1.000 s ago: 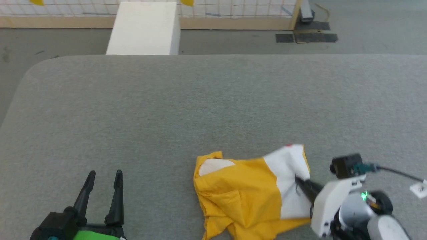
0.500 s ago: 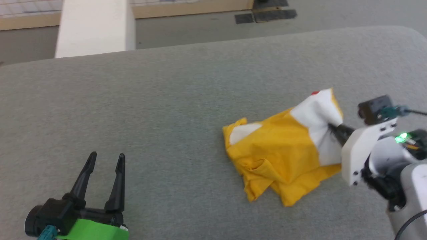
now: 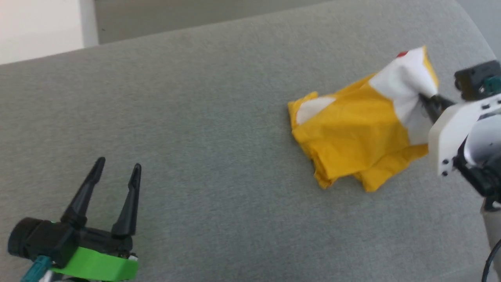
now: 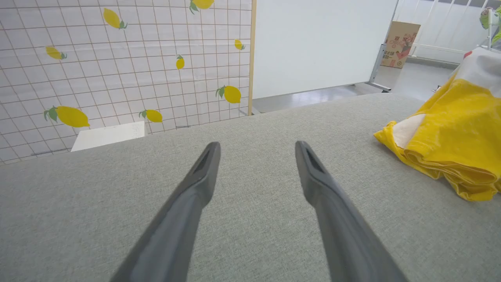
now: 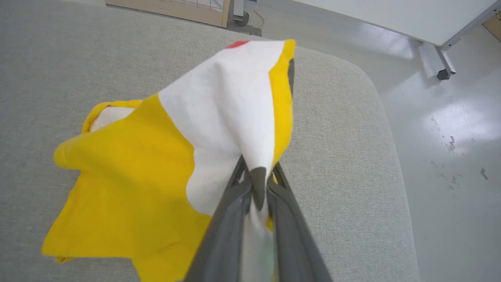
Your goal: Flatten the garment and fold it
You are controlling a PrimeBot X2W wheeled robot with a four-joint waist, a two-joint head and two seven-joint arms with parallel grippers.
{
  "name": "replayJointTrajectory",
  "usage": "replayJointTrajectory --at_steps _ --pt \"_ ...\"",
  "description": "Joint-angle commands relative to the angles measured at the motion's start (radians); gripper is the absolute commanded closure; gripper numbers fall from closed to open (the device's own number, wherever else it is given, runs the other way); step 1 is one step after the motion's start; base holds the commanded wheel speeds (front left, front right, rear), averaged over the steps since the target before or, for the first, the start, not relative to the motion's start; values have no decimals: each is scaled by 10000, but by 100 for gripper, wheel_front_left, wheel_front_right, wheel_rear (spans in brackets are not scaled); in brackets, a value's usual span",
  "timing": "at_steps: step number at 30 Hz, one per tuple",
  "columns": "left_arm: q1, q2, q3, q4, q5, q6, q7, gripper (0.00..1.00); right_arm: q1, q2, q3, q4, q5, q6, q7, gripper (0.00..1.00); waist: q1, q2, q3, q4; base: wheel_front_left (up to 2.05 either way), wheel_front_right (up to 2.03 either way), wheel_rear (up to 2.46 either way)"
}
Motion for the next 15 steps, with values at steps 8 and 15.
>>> replayJointTrajectory --at_steps 8,15 --pt "-241 801 289 -904 131 -62 247 0 -856 -426 -354 -154 -802 -15 -105 100 -1 -1 1465 -1069 0 0 0" --pt "-303 1247 430 -1642 147 -63 487 0 -1151 -806 -1047 139 -1403 -15 -475 100 -1 -1 1978 -1155 0 0 0"
